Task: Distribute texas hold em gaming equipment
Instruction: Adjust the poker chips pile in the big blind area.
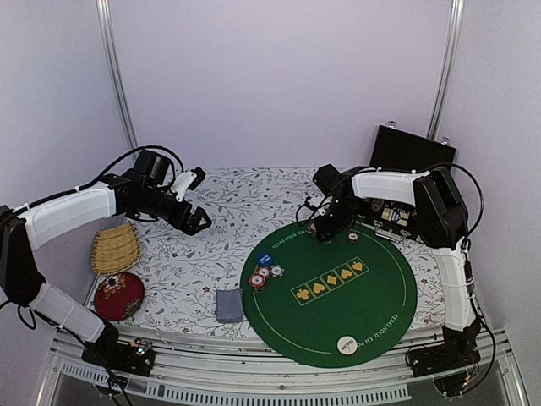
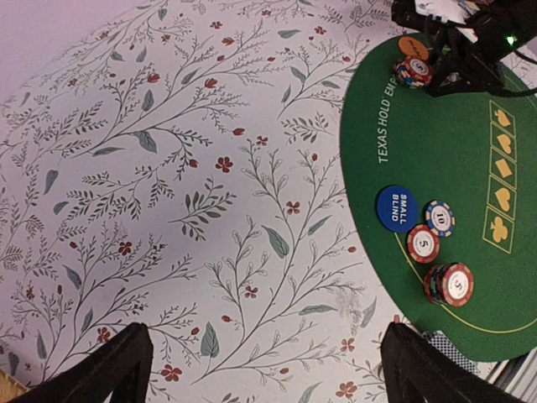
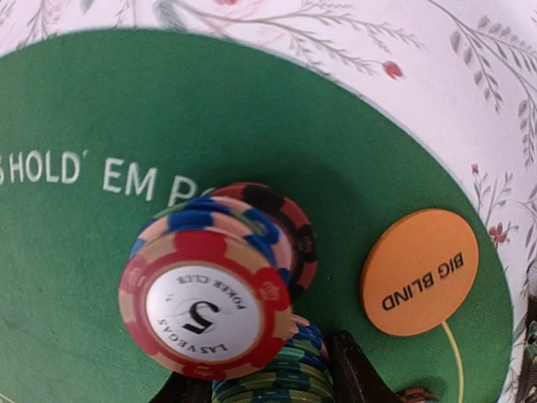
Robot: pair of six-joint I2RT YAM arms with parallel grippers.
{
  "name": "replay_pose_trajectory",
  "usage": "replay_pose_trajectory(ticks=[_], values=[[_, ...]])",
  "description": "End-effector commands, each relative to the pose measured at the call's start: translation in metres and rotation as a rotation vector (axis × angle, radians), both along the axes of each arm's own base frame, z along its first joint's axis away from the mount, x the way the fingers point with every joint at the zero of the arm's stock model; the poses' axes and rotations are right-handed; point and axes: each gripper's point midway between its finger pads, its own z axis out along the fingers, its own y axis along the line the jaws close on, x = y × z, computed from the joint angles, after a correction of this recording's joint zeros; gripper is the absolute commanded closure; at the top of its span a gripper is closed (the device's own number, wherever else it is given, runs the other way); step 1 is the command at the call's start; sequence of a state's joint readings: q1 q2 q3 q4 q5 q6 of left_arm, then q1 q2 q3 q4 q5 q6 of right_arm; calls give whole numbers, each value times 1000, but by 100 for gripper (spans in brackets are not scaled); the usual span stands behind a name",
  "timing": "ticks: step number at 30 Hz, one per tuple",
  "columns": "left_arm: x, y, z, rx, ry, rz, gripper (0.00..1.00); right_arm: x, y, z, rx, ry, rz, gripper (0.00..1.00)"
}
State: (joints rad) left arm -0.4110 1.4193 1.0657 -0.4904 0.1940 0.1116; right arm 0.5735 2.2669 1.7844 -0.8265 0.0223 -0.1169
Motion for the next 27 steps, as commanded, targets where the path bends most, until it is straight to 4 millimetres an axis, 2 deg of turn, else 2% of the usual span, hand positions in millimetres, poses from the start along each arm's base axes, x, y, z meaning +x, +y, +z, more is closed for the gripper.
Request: replay_pose_trajectory(ticks=[1,5,7,11,17,19,22,27], values=[[0,4,7,-10,-22,6,3,-6,-7,-20,-46,48,-1,79],[0,5,9,-10,-28,8,3,-7,-7,-17,-48,45,3,84],[0,5,10,-11,-30,7,3,-6,-8,-14,-50,37,8,84],[-1,5,10,-10,-31,7,3,-6,-6,-6,-40,29,24,53],[-1,5,9,-12,-28,5,2,-7,5,27,35,-19,94,27],[-2,5,9,-12,-26,3,3,-5,12,39,72,-40,124,0],[-2,5,9,-12,-25,3,2,1,21,55,107,-80,165,1],[-2,4,8,-13,-24,2,2,16,34,61,128,-109,181,1]])
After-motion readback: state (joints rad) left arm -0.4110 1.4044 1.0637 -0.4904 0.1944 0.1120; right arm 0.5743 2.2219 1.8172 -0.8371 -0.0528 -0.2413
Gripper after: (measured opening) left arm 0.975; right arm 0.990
